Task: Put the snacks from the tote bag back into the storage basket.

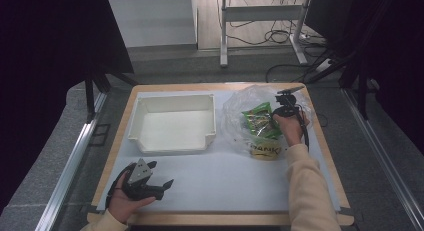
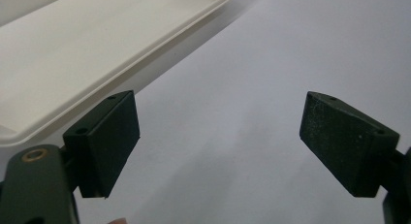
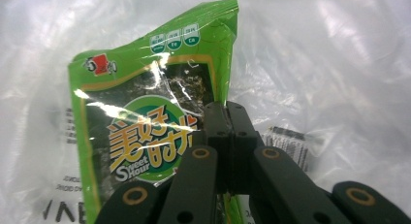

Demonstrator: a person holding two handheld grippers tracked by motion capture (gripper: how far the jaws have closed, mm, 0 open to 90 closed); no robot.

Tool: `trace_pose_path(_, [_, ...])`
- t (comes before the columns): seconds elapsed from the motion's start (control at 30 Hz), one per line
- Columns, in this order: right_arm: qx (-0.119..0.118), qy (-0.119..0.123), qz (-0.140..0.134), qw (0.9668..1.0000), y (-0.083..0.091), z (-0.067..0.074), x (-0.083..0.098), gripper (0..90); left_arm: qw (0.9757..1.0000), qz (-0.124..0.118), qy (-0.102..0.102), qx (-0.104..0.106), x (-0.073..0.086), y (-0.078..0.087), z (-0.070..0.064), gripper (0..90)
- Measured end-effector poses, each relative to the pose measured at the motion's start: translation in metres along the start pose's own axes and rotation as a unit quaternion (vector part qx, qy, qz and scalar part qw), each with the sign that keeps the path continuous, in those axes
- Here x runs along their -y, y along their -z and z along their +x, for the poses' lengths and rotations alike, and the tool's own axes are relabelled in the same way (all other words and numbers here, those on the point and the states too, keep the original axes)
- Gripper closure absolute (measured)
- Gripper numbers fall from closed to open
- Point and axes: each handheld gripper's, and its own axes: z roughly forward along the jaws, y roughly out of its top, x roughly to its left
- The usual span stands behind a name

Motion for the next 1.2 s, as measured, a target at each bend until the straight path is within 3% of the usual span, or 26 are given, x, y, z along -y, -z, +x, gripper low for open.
trace_pose_path(0.13, [-0.008,0.012,-0.014,0.9998,0.009,0.000,0.000,90.0,1.0000,-0.001,0.001,-0.001,0.000,0.001,0.001,14.5])
trace_pose_path(0.6, [-0.023,0.016,-0.067,0.9973,0.035,-0.007,0.006,90.0,1.0000,-0.001,0.003,-0.005,0.000,0.001,0.002,14.5])
trace_pose_path(0.7, [-0.028,0.016,-0.090,0.9954,0.044,-0.009,0.007,90.0,1.0000,-0.001,0.003,-0.006,0.000,0.001,0.002,14.5])
trace_pose_path(1.07, [-0.040,0.007,-0.127,0.9911,0.064,-0.012,0.010,90.0,1.0000,0.001,0.003,-0.007,0.000,0.001,0.002,14.4])
trace_pose_path(1.2, [-0.055,0.003,-0.147,0.9876,0.072,-0.012,0.011,90.0,1.0000,-0.001,0.005,-0.008,0.000,0.001,0.002,14.5])
